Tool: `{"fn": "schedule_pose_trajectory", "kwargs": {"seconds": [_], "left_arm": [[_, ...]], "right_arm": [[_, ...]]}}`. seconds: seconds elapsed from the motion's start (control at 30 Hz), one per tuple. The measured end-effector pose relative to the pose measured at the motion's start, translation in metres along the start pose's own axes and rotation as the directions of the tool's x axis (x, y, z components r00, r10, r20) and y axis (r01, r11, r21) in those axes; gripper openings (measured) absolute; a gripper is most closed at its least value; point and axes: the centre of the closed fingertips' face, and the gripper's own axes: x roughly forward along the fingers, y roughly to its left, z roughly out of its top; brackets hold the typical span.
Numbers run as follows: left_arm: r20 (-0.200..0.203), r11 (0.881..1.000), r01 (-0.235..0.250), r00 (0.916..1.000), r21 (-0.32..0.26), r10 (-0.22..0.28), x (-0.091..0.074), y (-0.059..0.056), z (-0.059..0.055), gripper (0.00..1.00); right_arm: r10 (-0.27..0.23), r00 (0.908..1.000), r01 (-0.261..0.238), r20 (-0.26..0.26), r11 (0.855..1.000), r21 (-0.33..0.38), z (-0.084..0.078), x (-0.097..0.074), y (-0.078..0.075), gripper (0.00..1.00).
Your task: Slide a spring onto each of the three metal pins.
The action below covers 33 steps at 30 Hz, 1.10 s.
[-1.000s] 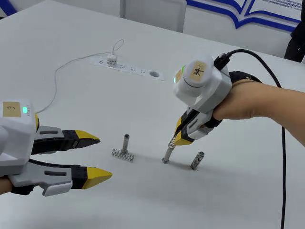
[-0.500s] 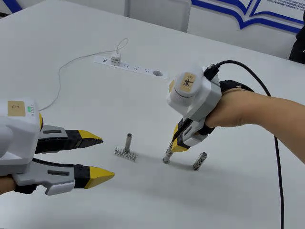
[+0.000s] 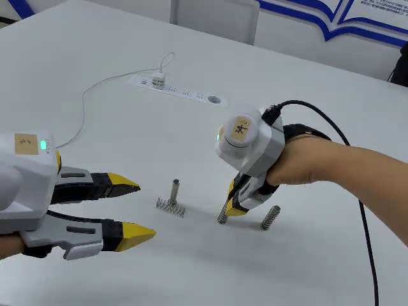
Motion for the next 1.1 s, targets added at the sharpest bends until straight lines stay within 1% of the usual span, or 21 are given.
{"fn": "schedule_pose_trajectory", "kwargs": {"seconds": [0.07,0.23,0.4,0.5,0.57,0.63,0.7,0.8,0.9,0.97,1.1], "left_arm": [[0.0,1.0,-0.002,1.0,-0.003,0.002,0.0,0.0,-0.001,0.45],[-0.001,1.0,-0.006,1.0,-0.006,0.006,0.001,0.0,-0.001,0.45],[0.003,1.0,-0.011,0.9999,-0.003,0.011,0.0,0.0,0.0,0.45],[0.003,1.0,-0.014,0.9999,-0.002,0.014,-0.001,0.001,0.0,0.45],[0.003,1.0,-0.016,0.9999,-0.002,0.016,-0.002,0.001,0.0,0.45],[0.002,1.0,-0.018,0.9998,-0.003,0.018,-0.003,0.002,-0.001,0.45],[0.0,1.0,-0.02,0.9998,-0.004,0.02,-0.004,0.003,-0.002,0.45],[0.0,1.0,-0.021,0.9998,-0.005,0.021,-0.004,0.004,-0.001,0.45],[-0.004,1.0,-0.02,0.9998,-0.002,0.02,-0.004,0.003,-0.002,0.45],[-0.006,1.0,-0.019,0.9998,-0.003,0.019,-0.004,0.003,-0.003,0.45],[-0.008,1.0,-0.021,0.9997,-0.005,0.021,-0.005,0.004,-0.004,0.45]], "right_arm": [[0.001,1.0,-0.001,0.009,1.0,0.008,0.002,-0.001,0.0,0.12],[-0.002,0.9999,0.002,0.012,1.0,0.008,0.001,0.0,0.001,0.12],[-0.008,0.9997,0.008,0.022,1.0,0.01,0.003,-0.002,0.002,0.16],[-0.024,0.999,0.023,0.038,1.0,0.015,0.008,-0.009,0.001,0.18],[-0.037,0.9971,0.037,0.066,0.999,0.014,0.015,-0.015,0.001,0.19],[-0.04,0.9959,0.039,0.082,0.999,0.016,0.021,-0.018,0.003,0.19],[-0.046,0.9937,0.045,0.103,0.999,0.012,0.029,-0.019,0.005,0.19],[-0.035,0.9908,0.033,0.131,0.999,0.018,0.04,-0.017,0.008,0.19],[-0.039,0.9901,0.036,0.135,0.999,0.018,0.045,-0.011,0.007,0.18],[-0.04,0.9884,0.037,0.147,0.999,0.026,0.05,-0.006,0.006,0.18],[-0.034,0.9863,0.028,0.161,0.999,0.037,0.058,0.004,0.006,0.18]]}}
